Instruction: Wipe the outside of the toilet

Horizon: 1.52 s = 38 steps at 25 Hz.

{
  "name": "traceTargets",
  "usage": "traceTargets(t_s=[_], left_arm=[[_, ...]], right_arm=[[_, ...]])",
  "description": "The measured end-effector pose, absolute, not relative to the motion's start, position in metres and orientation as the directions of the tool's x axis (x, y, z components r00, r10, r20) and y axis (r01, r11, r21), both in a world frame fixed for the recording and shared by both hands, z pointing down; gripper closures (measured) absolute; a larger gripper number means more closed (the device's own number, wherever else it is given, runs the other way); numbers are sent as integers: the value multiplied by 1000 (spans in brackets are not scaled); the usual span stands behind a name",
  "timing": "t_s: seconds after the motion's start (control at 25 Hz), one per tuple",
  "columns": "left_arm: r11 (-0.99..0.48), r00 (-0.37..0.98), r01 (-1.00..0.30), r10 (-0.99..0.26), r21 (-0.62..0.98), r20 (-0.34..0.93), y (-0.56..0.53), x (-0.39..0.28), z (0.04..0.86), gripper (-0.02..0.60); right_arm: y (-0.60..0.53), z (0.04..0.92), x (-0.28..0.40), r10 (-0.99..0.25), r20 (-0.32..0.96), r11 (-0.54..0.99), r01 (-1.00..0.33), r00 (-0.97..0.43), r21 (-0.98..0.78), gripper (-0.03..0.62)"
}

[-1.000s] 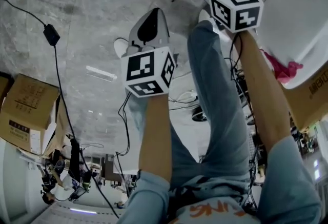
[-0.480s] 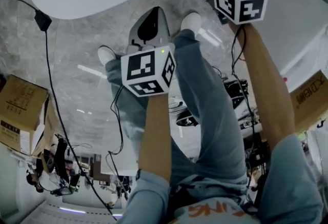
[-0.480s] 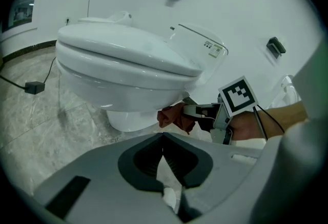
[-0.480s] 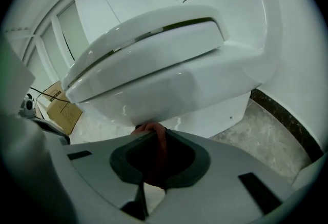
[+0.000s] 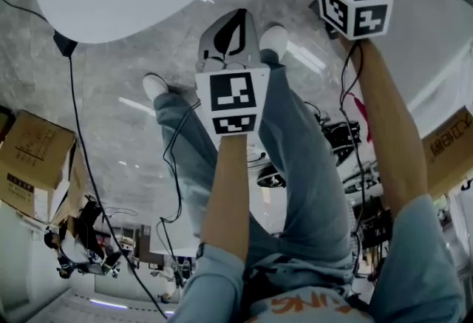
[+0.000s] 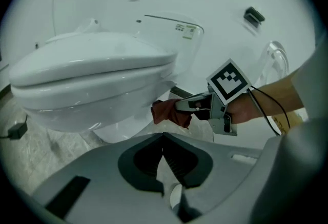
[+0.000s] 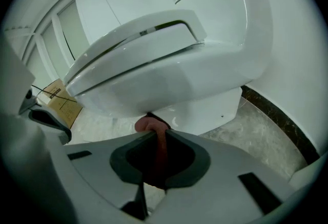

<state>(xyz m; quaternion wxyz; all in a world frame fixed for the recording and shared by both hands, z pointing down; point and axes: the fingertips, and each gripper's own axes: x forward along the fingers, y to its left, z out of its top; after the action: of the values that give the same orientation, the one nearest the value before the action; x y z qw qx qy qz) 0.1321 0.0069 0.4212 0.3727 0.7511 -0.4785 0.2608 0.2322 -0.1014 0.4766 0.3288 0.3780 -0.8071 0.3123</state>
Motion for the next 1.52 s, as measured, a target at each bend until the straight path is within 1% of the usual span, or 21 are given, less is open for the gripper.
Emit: traceTargets(t_s=[0.08,0.2,0.36,0.52,0.64,0.76,0.96,1.16,1.24,1.4,1.52], left_arm=[[-316,439,-895,-505,314,743,16,148,417,586],[-314,473,-879,-493,358,730,30,152,413,586],[-321,506,-862,-473,393,722,57,139,409,586],[-323,518,-854,-461,408,720,82,95,409,587],[-323,503,-862,-455,390,735,95,49,411,586],[-302,471,-881,-479,365,741,99,1,413,586],[-234,419,-908,-478,348,772,110,-62,432,586],[-168,421,-905,-499,392,758,102,-94,449,586],[-155,419,-904,-505,398,755,95,-101,456,586],[-152,448,-886,-517,438,729,84,-94,459,586],[-155,468,-873,-531,462,707,76,-88,457,586]], right_arm=[[-78,479,240,-388,782,525,-815,-488,-248,554],[-43,479,246,-373,801,508,-825,-469,-247,554],[7,478,239,-334,824,510,-823,-458,-251,554],[50,477,192,-280,832,539,-796,-479,-277,554],[81,476,146,-250,822,546,-775,-512,-317,554],[97,479,104,-240,808,537,-767,-539,-352,554],[98,500,41,-267,781,498,-775,-564,-389,554],[67,514,-1,-333,740,466,-784,-585,-410,554],[54,517,-14,-353,720,465,-780,-598,-420,554],[35,521,-23,-357,691,514,-749,-629,-418,554],[18,522,-16,-397,682,477,-773,-614,-419,554]])
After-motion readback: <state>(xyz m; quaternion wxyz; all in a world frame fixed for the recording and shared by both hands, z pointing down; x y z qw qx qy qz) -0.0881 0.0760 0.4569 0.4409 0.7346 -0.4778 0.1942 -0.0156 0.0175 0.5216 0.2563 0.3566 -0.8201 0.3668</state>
